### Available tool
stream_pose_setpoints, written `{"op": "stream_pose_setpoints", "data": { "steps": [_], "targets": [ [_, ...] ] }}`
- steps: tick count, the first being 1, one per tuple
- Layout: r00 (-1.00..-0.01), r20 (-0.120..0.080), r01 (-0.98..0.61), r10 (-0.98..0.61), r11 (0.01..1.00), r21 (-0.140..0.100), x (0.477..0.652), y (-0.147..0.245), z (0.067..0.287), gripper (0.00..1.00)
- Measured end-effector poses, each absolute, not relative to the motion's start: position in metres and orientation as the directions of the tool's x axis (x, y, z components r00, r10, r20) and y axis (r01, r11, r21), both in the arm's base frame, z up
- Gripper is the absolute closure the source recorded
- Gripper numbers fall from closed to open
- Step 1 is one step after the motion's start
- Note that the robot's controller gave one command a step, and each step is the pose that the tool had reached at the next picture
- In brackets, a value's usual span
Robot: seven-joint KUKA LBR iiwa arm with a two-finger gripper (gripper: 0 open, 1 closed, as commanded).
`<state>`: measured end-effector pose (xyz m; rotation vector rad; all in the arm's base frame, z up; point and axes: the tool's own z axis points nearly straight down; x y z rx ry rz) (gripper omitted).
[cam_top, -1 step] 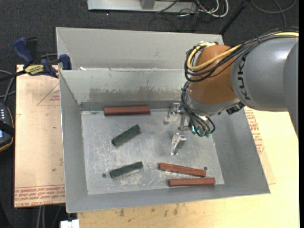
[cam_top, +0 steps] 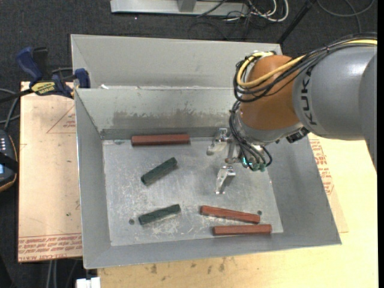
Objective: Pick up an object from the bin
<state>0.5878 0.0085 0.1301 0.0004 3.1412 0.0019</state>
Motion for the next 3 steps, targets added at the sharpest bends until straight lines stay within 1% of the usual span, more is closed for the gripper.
{"op": "stream_pose_setpoints", "data": {
  "steps": [1,2,3],
  "targets": [
    [-0.986,0.0,-0.165,-0.165,0.986,0.0,0.5573,-0.0359,0.1177,1.0],
    [-0.986,0.0,-0.166,-0.166,0.986,0.001,0.5575,-0.0352,0.1178,0.0],
    [-0.986,0.0,-0.166,-0.166,0.986,0.001,0.5575,-0.0352,0.1178,0.0]
  ]
}}
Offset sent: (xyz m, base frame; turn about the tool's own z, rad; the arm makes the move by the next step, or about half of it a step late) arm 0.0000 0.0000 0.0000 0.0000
